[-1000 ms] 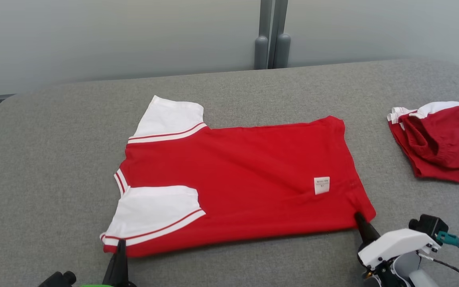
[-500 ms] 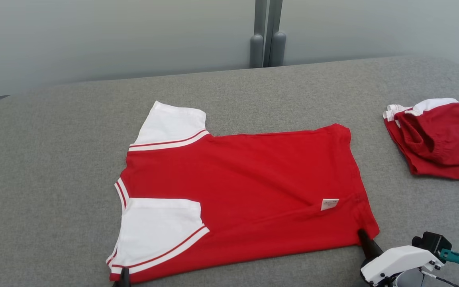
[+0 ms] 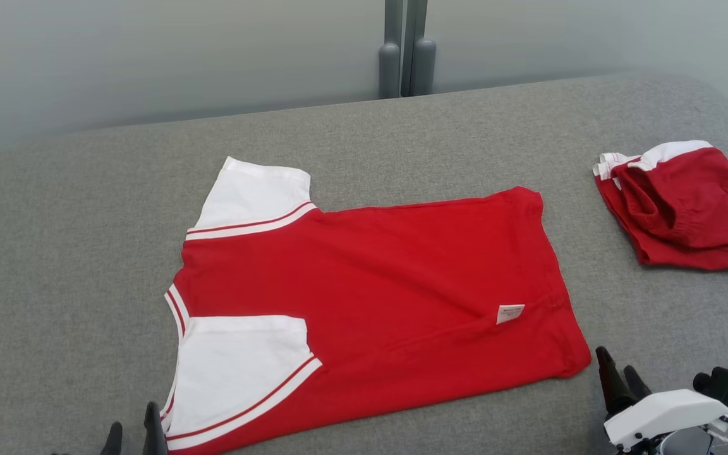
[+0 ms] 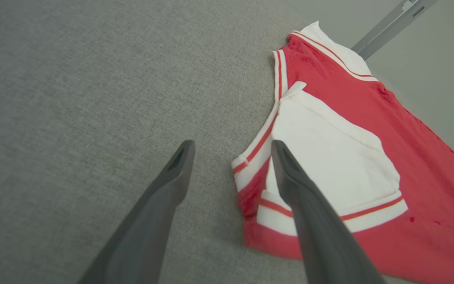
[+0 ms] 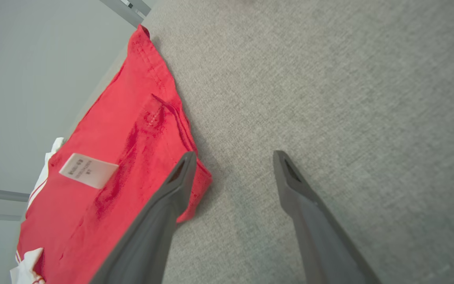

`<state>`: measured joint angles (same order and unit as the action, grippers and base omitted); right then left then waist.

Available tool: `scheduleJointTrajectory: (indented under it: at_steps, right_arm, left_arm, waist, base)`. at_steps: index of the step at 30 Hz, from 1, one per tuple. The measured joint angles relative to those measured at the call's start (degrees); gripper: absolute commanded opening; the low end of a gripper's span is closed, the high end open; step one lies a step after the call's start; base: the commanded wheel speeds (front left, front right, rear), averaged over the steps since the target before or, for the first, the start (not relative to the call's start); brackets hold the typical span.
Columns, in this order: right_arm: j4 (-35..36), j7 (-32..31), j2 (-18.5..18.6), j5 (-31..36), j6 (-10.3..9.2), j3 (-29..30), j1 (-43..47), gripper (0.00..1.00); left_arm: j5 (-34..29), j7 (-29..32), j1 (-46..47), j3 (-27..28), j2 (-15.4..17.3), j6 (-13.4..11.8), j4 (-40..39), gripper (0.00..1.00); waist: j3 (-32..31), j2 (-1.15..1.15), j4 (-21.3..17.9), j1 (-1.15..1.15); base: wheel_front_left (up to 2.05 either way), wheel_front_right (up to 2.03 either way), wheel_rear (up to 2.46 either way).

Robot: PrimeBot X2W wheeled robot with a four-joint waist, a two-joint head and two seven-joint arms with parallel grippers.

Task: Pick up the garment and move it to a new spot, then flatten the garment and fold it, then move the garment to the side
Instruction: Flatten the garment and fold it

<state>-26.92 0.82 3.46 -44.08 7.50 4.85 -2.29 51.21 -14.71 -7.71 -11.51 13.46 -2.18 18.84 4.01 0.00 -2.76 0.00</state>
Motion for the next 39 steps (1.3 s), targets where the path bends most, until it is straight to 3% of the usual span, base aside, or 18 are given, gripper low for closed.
scheduleJointTrajectory:
  at_steps: [4,12,19,24,27,34,39]
  right_arm:
    - [4.82,-1.32,0.03,2.63,-0.01,1.55,-0.03,1.0]
    - [13.96,-5.59,-0.25,6.95,-0.01,0.9,-2.55,1.0]
    - [19.25,-9.11,-0.43,8.99,-0.01,-2.25,-7.19,1.0]
    - [21.06,-9.87,-0.46,9.44,-0.01,-4.15,-12.16,1.0]
    - [21.58,-10.0,-0.47,9.64,-0.01,-5.27,-15.1,1.0]
    - [22.29,-9.81,-0.42,9.79,-0.01,-7.15,-20.3,1.0]
    - [22.05,-9.28,-0.1,9.77,-0.01,-8.29,-22.06,1.0]
  left_arm:
    - [-3.03,0.94,2.79,-0.9,2.98,-0.92,-3.13,1.0]
    - [-7.77,8.58,13.96,-4.02,8.32,-1.15,-7.84,1.0]
    - [-8.78,18.81,29.31,-6.34,12.14,1.93,-7.04,1.0]
    - [-6.46,27.73,40.64,-5.98,15.3,4.75,-4.32,1.0]
    - [-4.16,32.15,45.79,-4.88,16.59,5.11,-1.76,1.0]
    - [-1.41,38.21,52.74,-4.44,18.92,6.77,2.29,1.0]
    - [-2.03,39.29,55.93,-5.13,20.24,7.28,5.41,1.0]
  waist:
    - [0.31,0.0,-0.5,0.0]
    - [2.65,0.0,-1.18,0.0]
    - [7.38,0.0,-1.98,0.0]
    - [11.98,0.0,-3.0,0.0]
    - [14.84,0.0,-3.84,0.0]
    - [20.36,0.0,-6.03,0.01]
    - [23.87,0.0,-8.37,0.01]
  base:
    - [0.0,0.0,0.0]
    - [0.0,0.0,0.0]
    - [0.0,0.0,0.0]
    - [0.0,0.0,0.0]
    - [0.0,0.0,0.0]
    - [0.0,0.0,0.0]
    - [0.0,0.0,0.0]
